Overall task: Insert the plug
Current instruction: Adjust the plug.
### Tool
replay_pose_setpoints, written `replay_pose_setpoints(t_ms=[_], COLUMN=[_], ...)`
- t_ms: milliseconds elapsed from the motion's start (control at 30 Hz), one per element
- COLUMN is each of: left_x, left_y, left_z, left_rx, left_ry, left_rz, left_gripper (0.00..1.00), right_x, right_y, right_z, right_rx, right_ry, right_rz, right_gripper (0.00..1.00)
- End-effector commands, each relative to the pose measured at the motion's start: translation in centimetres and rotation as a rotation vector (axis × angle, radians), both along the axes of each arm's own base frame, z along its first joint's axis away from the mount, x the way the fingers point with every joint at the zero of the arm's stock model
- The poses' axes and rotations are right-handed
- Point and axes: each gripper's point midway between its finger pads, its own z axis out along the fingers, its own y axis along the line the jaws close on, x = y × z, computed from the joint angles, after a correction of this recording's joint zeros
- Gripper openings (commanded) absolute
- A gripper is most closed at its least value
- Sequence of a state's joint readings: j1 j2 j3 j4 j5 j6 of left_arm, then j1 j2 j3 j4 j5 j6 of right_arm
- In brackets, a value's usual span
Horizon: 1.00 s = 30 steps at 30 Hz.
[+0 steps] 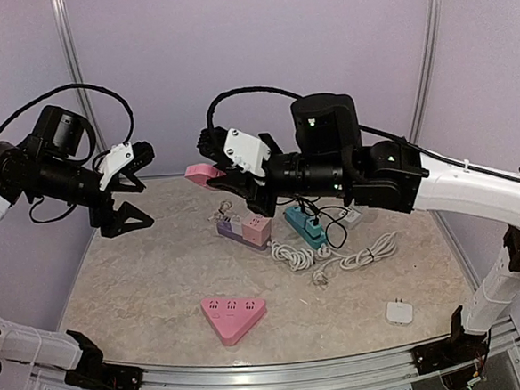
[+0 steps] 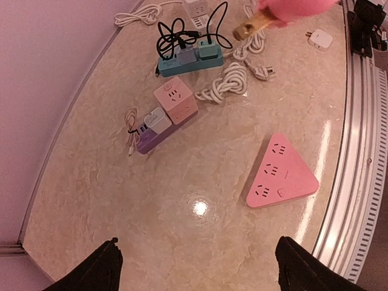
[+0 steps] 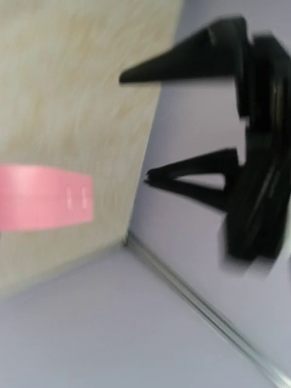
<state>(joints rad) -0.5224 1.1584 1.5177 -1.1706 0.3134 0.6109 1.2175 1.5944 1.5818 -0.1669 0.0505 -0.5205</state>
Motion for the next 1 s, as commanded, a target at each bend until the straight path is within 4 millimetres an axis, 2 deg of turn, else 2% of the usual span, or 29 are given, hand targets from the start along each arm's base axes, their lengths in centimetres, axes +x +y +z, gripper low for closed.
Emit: replay_pose_setpoints(t_ms=[0,100,233,333,433,567,800,867,900,967], left_x=[-3.6,-5.2,-5.2,-5.9,-6.9,-7.9,-8.3,-8.5,-8.5,-8.5], left_y=[-1.3,-3.1,-5.3,-7.1,-8.5,-9.6,-10.1,-10.1,-10.1,-10.2], left_z=[3.3,5.6,6.9,5.6,4.3,4.1,4.2,4.1,4.0,3.9], left_rx=[-0.007,-0.036,-0.049,-0.037,-0.042,-0.098,-0.123,-0.128,-0.129,-0.13], left_ry=[-0.061,-0.102,-0.13,-0.079,-0.02,0.045,0.082,0.093,0.097,0.105], left_rz=[-0.163,-0.253,-0.307,-0.368,-0.422,-0.457,-0.469,-0.476,-0.478,-0.475], left_gripper=[0.87,0.88,0.88,0.84,0.75,0.69,0.34,0.17,0.02,0.0], right_x=[-3.2,-4.2,-5.1,-5.3,-5.5,-5.6,-5.5,-5.4,-5.4,-5.3], right_y=[-1.1,-0.6,0.2,0.4,0.5,0.6,0.6,0.6,0.6,0.5], right_z=[-1.4,-1.2,-1.3,-0.8,-0.6,-0.4,-0.6,-0.7,-0.6,-0.2], right_rx=[0.01,0.021,0.013,0.03,0.039,0.045,0.036,0.034,0.036,0.051], right_ry=[0.505,0.582,0.636,0.648,0.644,0.64,0.634,0.635,0.633,0.627], right_rz=[0.153,0.21,0.27,0.288,0.299,0.312,0.308,0.305,0.304,0.296], right_gripper=[0.0,0.0,0.0,0.0,0.0,0.0,0.0,0.0,0.0,0.0])
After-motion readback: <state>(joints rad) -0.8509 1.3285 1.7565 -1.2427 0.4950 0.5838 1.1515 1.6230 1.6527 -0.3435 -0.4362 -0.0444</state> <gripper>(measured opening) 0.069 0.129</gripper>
